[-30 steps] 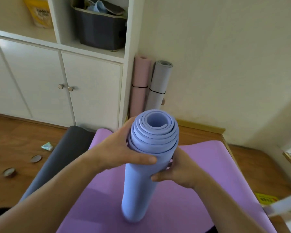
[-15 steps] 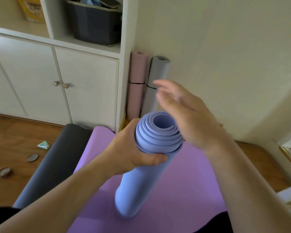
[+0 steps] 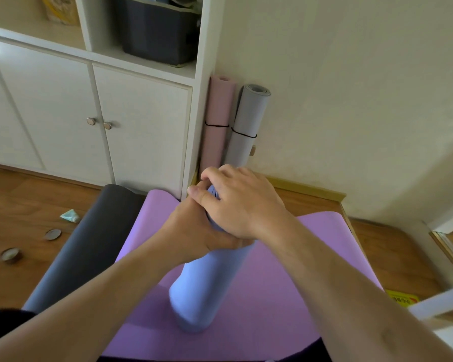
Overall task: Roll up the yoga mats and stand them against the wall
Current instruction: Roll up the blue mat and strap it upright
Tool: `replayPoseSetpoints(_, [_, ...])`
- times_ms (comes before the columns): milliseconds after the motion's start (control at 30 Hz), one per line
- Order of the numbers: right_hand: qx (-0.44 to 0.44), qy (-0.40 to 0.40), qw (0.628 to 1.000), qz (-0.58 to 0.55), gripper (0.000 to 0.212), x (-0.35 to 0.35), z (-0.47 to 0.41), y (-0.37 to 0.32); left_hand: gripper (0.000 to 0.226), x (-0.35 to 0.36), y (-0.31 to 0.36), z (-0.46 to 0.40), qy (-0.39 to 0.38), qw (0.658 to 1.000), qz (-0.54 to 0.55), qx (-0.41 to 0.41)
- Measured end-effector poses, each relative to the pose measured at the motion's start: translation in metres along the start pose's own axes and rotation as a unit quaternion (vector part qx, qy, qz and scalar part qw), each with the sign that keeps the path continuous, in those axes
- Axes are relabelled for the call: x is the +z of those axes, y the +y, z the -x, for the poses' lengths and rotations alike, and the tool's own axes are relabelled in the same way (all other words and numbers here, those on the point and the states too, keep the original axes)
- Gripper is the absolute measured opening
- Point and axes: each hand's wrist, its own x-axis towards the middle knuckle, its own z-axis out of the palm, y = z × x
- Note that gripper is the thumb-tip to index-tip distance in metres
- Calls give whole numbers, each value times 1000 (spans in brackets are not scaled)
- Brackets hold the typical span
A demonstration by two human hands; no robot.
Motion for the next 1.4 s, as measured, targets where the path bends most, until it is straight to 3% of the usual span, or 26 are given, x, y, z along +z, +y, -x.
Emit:
replayPoseSetpoints(133, [-2,-1,1000,0,77,3,-1,3,101,-5,-4,4,-8,1000,16,-10])
replayPoseSetpoints(333, [-16,-19,1000,-3,82,2,-1,-2,90,2,1,10,30,997,64,-12])
replayPoseSetpoints(433, [5,-38,991,-131,73,-15,-2,-1,89,2,5,14,57,996,65,-27])
replayPoseSetpoints(533, [62,15,957,-282,49,-50,-6,0,92,-1,4,18,65,995,69,-35])
replayPoseSetpoints(633, [66,127,982,-127,42,-51,-11,1,91,-2,0,16,63,995,71,-29])
replayPoseSetpoints(700, [72,66,995,-1,54,-23,-9,-5,88,1,-5,11,66,995,67,-23])
replayPoseSetpoints(767, [112,-10,994,-6,58,-2,-8,-5,91,3,-10,8,64,995,72,-32])
replayPoseSetpoints(900, [104,-24,994,-27,44,-5,-15,0,107,-4,-17,9,28,993,92,-61])
replayPoseSetpoints(1033, [108,-49,993,-26,42,-4,-16,5,110,-1,-14,10,3,995,77,-57])
replayPoseSetpoints(1167, [115,-49,977,-170,49,-30,-19,10,105,-1,-11,11,7,996,79,-44])
replayPoseSetpoints(1200, [107,-18,981,-163,54,-30,-20,10,101,0,-10,11,7,996,76,-42])
replayPoseSetpoints(1267, [78,-6,996,-40,60,-17,-18,4,98,1,-9,9,6,997,64,-52])
replayPoseSetpoints(1400, [100,-45,994,-29,42,-3,-19,4,107,-30,-13,5,-144,982,64,-106])
